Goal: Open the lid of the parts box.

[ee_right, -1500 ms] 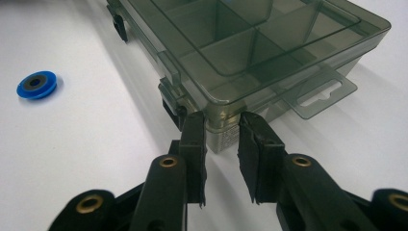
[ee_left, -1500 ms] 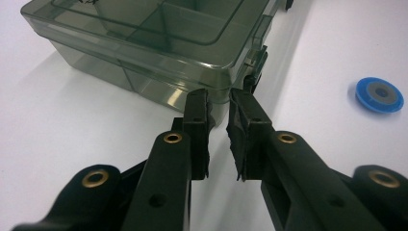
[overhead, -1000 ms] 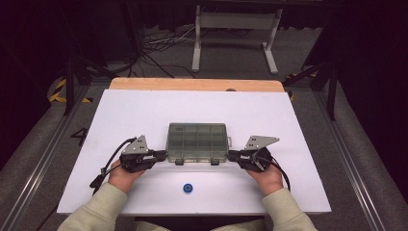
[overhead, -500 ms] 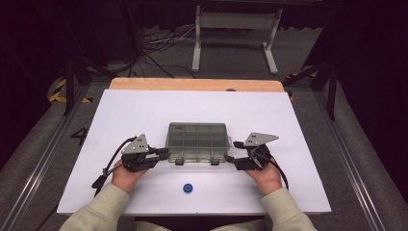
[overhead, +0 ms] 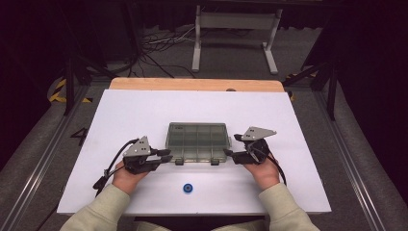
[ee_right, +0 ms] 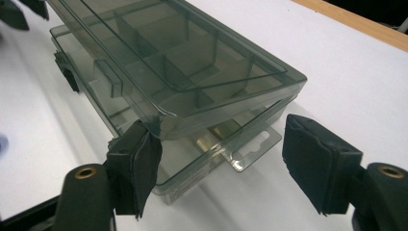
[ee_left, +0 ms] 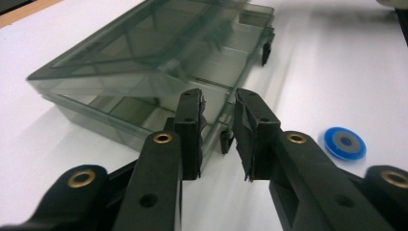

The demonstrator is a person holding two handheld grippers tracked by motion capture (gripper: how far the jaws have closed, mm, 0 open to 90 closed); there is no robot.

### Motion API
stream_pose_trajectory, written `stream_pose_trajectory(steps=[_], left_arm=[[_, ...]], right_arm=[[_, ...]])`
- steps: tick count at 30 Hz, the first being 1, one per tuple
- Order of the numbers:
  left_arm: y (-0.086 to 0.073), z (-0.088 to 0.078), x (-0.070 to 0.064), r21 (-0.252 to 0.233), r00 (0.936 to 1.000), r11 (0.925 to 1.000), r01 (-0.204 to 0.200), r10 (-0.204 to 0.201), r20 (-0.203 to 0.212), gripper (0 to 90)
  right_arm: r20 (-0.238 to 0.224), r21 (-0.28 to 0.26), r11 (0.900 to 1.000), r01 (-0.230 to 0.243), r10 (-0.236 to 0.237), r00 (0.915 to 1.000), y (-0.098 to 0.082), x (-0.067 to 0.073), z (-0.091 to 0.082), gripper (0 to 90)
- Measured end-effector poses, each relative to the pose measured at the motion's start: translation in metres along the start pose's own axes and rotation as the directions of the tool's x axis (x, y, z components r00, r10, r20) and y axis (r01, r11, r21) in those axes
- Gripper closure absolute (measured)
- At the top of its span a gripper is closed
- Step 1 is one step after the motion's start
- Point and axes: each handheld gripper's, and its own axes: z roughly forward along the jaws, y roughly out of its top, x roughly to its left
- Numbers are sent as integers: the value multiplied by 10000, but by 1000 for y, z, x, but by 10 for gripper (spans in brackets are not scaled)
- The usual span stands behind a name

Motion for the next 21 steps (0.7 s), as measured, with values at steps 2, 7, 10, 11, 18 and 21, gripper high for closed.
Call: stream_pose_trajectory(steps=[2,7,10,11,18,21], left_arm=[[1,2,-2,59,9994,9995,-310,311,-145,679],[2,7,-7,256,9975,9973,-687,691,-148,594],[1,9,-7,339,9980,9975,-626,628,-60,589],[0,10,-6,424,9985,9976,-548,550,-23,586],[-1,13,-5,707,9984,9960,-547,558,-134,572],[-1,13,-5,722,9985,9959,-543,550,-82,572]], right_arm=[[6,-25,10000,12,-12,10000,2,-1,0,305],[-80,-113,9999,-5,4,10000,8,-1,1,305],[-98,-142,9999,-6,5,10000,9,-1,2,305],[-127,-156,9999,0,-2,9999,11,-1,2,305],[-213,-304,9995,-78,71,9997,17,-3,3,305],[-232,-364,9993,-54,46,9997,21,-6,4,306]])
